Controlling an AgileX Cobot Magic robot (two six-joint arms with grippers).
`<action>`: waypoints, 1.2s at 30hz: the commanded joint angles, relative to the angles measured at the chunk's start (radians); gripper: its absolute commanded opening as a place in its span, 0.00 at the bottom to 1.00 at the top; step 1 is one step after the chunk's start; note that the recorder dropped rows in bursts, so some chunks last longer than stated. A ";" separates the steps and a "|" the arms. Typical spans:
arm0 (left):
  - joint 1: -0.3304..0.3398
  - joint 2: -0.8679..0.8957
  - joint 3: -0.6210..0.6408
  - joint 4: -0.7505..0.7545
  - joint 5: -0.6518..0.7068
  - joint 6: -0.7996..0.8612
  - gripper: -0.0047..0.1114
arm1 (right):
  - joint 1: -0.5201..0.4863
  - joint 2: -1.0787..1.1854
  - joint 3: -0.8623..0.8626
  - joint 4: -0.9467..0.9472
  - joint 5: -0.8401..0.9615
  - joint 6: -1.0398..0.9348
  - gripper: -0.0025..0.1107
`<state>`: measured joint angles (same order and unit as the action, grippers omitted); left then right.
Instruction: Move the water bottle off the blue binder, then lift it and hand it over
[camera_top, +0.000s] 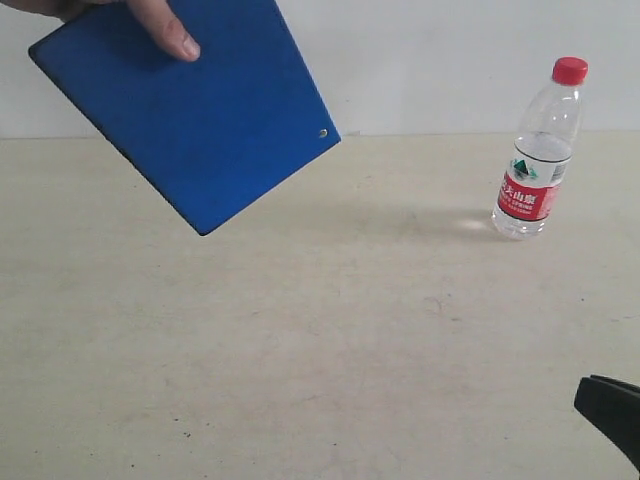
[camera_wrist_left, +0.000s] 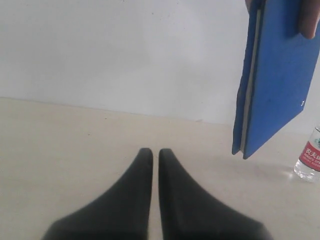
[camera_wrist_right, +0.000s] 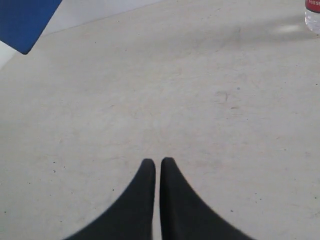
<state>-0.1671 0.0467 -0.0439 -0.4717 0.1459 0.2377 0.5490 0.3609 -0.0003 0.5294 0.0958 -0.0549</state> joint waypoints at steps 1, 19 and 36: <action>-0.005 0.000 0.004 -0.015 -0.018 -0.010 0.08 | -0.020 -0.060 0.000 0.003 -0.139 0.035 0.02; -0.005 -0.010 0.004 -0.015 -0.026 -0.010 0.08 | -0.430 -0.361 -0.022 -0.200 0.426 -0.085 0.02; -0.005 -0.010 0.004 -0.015 -0.026 -0.006 0.08 | -0.430 -0.361 0.000 -0.228 0.127 -0.024 0.02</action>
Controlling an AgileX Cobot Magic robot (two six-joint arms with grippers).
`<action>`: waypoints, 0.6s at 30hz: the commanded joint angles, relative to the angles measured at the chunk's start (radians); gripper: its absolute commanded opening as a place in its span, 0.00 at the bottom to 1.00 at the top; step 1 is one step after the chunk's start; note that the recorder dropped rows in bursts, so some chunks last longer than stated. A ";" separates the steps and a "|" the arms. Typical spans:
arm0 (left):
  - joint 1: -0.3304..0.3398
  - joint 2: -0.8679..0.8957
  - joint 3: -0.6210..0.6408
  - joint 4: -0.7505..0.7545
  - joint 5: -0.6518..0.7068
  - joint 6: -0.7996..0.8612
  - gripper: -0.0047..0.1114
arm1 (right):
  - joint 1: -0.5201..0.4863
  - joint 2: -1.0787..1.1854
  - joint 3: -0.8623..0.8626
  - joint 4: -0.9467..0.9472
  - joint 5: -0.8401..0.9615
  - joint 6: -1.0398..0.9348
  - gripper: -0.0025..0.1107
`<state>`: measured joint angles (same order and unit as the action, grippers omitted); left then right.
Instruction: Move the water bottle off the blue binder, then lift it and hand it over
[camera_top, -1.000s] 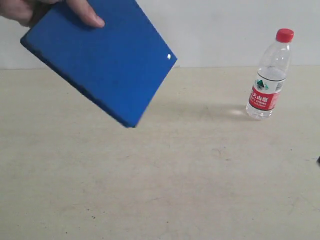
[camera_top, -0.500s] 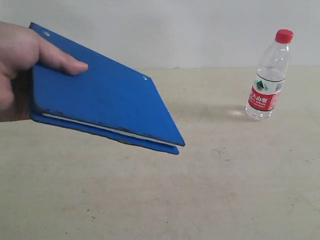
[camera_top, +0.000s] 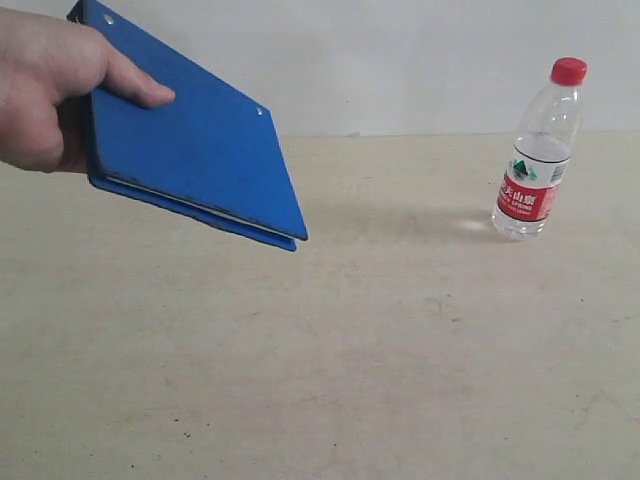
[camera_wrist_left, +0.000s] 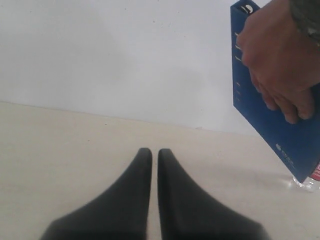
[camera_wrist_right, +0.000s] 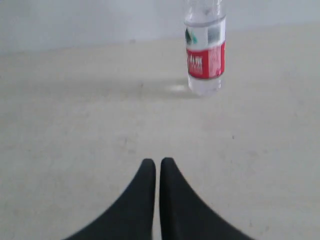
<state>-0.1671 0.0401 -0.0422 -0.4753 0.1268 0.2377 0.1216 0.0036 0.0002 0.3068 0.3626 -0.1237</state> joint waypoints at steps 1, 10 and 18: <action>-0.005 -0.004 0.002 -0.011 -0.007 -0.006 0.08 | -0.003 -0.004 0.000 -0.096 -0.170 0.118 0.02; -0.005 -0.004 0.002 -0.011 -0.007 -0.006 0.08 | -0.001 -0.004 0.000 -0.458 -0.039 0.221 0.02; -0.005 -0.004 0.002 -0.011 -0.007 -0.006 0.08 | -0.001 -0.004 0.000 -0.319 -0.039 0.082 0.02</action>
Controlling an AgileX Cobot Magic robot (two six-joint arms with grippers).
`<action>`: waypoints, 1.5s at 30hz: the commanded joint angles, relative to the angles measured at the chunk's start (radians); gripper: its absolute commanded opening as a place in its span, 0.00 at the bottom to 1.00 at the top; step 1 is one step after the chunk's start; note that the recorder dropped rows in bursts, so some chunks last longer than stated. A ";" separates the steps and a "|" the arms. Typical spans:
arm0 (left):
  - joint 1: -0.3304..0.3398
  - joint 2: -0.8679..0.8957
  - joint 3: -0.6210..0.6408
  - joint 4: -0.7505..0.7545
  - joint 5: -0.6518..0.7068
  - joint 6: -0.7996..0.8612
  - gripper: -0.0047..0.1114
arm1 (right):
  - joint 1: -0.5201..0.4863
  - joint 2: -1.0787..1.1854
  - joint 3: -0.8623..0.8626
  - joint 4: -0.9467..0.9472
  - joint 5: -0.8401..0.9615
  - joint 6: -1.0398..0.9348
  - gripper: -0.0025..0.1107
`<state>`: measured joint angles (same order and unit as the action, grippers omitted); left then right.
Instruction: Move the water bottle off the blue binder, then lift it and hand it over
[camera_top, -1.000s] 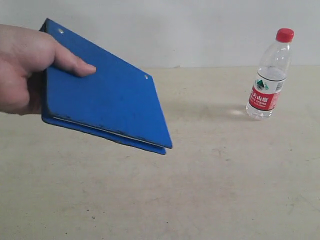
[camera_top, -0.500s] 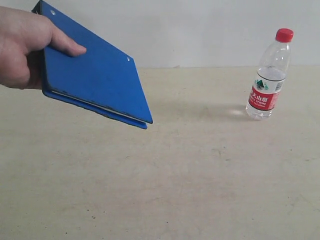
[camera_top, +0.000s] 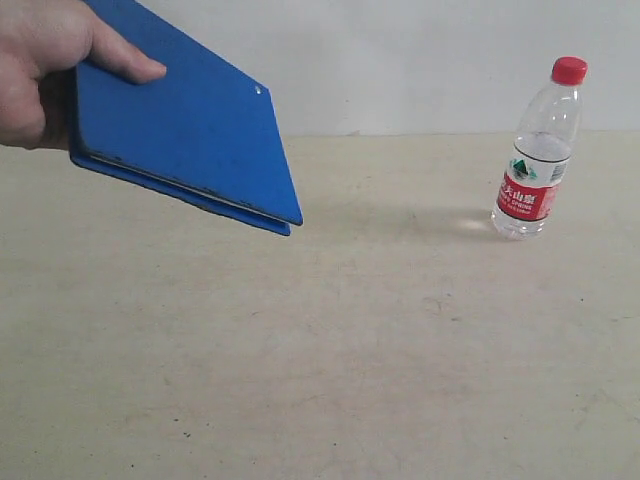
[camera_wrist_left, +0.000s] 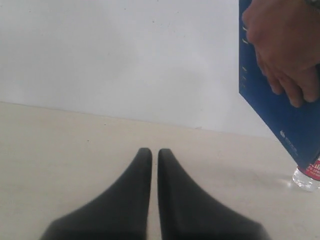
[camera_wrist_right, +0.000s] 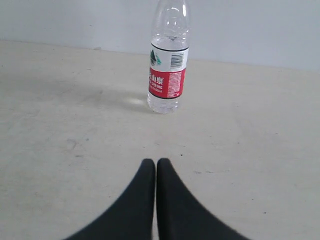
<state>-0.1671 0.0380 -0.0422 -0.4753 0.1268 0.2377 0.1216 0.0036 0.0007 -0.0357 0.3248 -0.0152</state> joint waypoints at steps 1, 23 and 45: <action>-0.005 -0.001 0.002 -0.011 -0.007 -0.006 0.08 | -0.001 -0.004 -0.001 0.017 -0.002 -0.027 0.02; -0.005 -0.001 0.002 -0.011 -0.007 -0.006 0.08 | -0.001 -0.004 -0.001 -0.002 -0.002 -0.020 0.02; -0.005 -0.001 0.042 0.570 0.197 -0.403 0.08 | -0.001 -0.004 -0.001 -0.003 -0.002 -0.013 0.02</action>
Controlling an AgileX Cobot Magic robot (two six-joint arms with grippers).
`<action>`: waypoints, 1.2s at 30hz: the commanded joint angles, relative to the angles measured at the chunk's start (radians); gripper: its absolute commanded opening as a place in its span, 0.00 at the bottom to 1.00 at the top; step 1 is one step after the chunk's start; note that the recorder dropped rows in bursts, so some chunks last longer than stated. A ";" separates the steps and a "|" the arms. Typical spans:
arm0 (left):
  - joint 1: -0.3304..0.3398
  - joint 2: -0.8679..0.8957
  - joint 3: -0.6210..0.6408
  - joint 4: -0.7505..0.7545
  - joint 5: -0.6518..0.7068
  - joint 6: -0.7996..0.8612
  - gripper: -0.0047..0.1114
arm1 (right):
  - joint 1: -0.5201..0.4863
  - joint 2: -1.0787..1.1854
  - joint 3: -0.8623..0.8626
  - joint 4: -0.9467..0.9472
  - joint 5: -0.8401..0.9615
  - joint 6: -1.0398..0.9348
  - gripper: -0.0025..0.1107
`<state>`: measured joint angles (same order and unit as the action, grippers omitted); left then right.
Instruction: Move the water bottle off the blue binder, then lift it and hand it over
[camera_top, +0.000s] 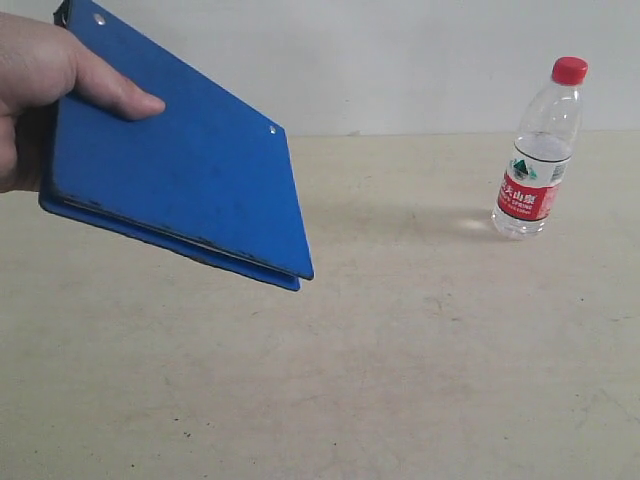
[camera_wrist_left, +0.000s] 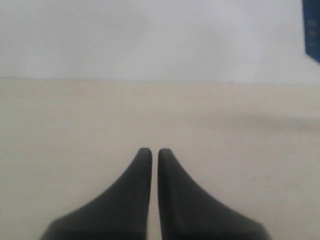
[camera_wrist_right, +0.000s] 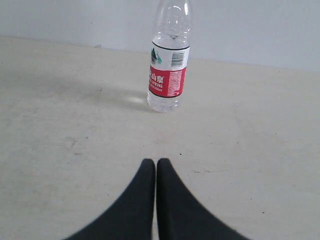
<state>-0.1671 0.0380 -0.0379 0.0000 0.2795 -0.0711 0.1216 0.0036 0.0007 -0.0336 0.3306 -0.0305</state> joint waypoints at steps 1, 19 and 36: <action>-0.005 -0.014 0.038 0.095 0.032 -0.088 0.08 | -0.001 -0.004 -0.001 -0.005 -0.007 0.002 0.02; 0.289 -0.038 0.038 0.018 0.120 -0.148 0.08 | -0.001 -0.004 -0.001 -0.005 -0.008 0.005 0.02; 0.239 -0.038 0.038 -0.045 0.079 0.071 0.08 | -0.001 -0.004 -0.001 -0.001 -0.008 0.005 0.02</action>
<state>0.0806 0.0031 -0.0027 -0.0121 0.3861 -0.1117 0.1216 0.0036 0.0007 -0.0354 0.3313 -0.0245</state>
